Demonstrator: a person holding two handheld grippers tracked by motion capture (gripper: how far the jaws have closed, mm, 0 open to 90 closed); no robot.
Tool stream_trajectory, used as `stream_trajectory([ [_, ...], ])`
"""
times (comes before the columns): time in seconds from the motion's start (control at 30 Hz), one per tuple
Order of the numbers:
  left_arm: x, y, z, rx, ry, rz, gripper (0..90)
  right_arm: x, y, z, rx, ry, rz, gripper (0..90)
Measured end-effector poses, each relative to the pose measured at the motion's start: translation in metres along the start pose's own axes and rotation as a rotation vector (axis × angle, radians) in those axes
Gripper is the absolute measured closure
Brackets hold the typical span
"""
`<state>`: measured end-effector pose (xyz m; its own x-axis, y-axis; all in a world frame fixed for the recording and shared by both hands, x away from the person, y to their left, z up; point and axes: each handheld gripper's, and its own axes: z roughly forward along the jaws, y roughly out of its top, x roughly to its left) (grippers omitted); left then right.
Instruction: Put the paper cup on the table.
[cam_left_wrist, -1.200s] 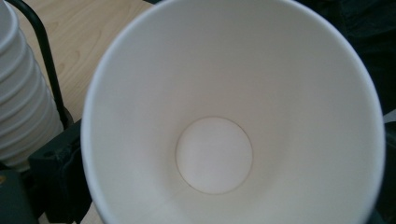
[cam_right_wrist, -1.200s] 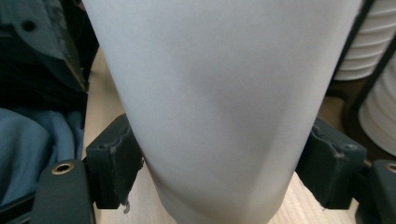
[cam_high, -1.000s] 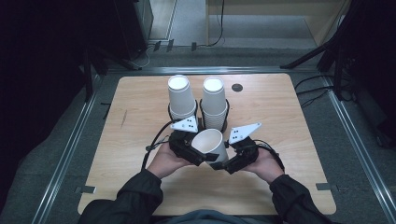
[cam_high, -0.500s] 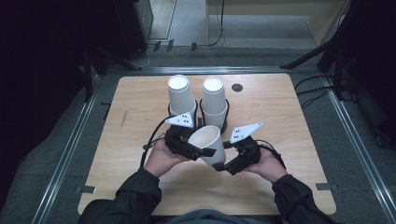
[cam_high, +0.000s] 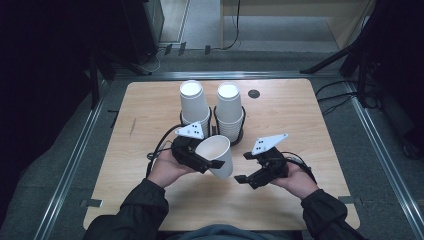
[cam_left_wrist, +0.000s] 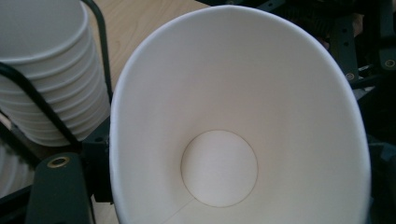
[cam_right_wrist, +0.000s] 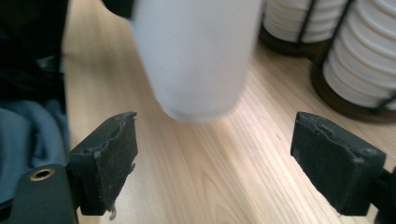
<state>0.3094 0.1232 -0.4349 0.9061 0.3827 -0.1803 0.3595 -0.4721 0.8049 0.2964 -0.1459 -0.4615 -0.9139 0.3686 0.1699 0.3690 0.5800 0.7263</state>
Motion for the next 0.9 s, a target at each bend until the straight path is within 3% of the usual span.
stream_trajectory([
  [0.1,0.003,-0.001,-0.003,0.002,-0.001,-0.019,18.9,-0.004,-0.007,0.002,0.023,-0.040,0.072,15.3],
  [0.27,0.005,-0.003,-0.004,0.015,-0.006,-0.016,19.0,-0.006,-0.012,0.005,0.053,-0.100,0.075,15.4],
  [0.43,0.007,-0.005,-0.002,0.047,-0.016,-0.008,19.0,-0.012,-0.019,0.004,0.046,-0.160,0.142,19.4],
  [0.53,0.008,-0.008,0.000,0.078,-0.024,0.003,18.8,-0.014,-0.023,0.005,0.071,-0.183,0.140,19.4],
  [0.9,0.015,-0.018,-0.005,0.090,-0.003,-0.007,18.8,-0.023,-0.022,0.005,0.069,-0.221,0.125,19.6],
])
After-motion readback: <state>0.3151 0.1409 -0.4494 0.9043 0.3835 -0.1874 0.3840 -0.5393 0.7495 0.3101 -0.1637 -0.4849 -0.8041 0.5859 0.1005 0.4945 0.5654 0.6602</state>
